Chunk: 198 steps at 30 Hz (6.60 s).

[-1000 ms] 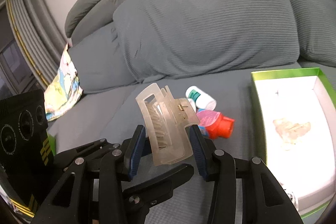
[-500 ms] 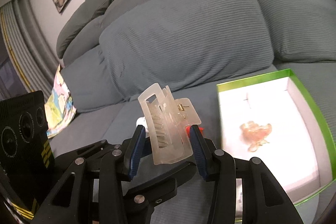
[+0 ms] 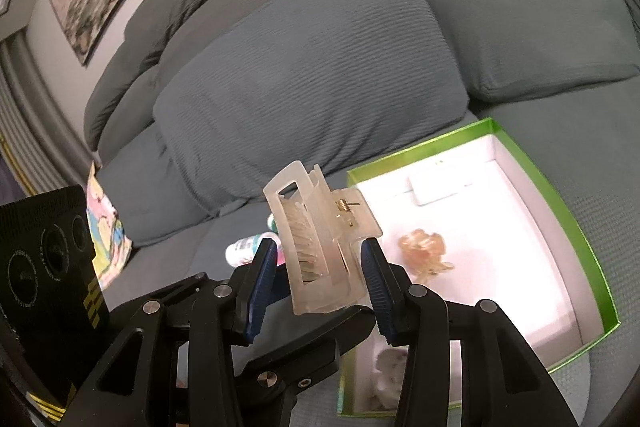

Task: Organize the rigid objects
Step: 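Lift the claw clip with the right gripper and carry it over the box, then lower the claw clip into the box and open the right gripper, then move the right gripper back to the pile toward the blue-banded pill bottle, then close the right gripper around the white blue-banded pill bottle, then lift the pill bottle with the right gripper and lower it over the box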

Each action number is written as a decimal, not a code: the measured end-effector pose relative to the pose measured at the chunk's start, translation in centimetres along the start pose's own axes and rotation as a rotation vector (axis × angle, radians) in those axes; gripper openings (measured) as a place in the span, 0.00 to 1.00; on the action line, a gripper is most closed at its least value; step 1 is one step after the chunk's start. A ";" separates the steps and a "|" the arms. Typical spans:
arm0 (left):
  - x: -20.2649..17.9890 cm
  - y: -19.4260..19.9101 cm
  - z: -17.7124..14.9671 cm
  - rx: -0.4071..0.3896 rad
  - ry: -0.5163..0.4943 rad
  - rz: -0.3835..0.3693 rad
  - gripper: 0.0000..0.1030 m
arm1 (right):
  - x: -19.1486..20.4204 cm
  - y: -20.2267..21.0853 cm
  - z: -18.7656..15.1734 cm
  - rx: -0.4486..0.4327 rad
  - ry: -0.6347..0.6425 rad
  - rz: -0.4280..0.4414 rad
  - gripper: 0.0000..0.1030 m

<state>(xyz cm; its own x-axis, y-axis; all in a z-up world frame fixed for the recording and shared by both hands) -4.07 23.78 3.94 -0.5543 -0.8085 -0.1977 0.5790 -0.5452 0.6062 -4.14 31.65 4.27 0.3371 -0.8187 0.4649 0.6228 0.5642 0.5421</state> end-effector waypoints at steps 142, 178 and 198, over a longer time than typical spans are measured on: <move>29.1 1.3 -7.6 -0.001 0.444 0.116 0.73 | 11.0 -27.1 -2.2 0.436 0.112 -0.021 0.72; 15.5 5.3 -3.2 -0.082 0.260 0.056 0.71 | 9.8 -10.3 -0.1 0.120 0.127 -0.080 0.70; 7.7 2.0 -1.5 -0.074 0.146 -0.016 0.71 | 4.6 -2.5 -0.3 -0.029 0.067 -0.145 0.70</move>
<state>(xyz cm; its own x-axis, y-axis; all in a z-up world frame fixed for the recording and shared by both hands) -6.25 16.16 2.47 -0.4742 -0.8204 -0.3196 0.6166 -0.5685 0.5445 -3.96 26.41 4.83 0.2873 -0.8973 0.3350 0.6885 0.4366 0.5790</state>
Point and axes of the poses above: each gripper's, at about its wrist camera, not at the fingertips, and y roughly against the way its jaws point, x to its left, z to its top, the point moved 3 cm from there along -y, roughly the way its jaws point, and after that the axes turned 1 degree about y, right-handed, at the moved point
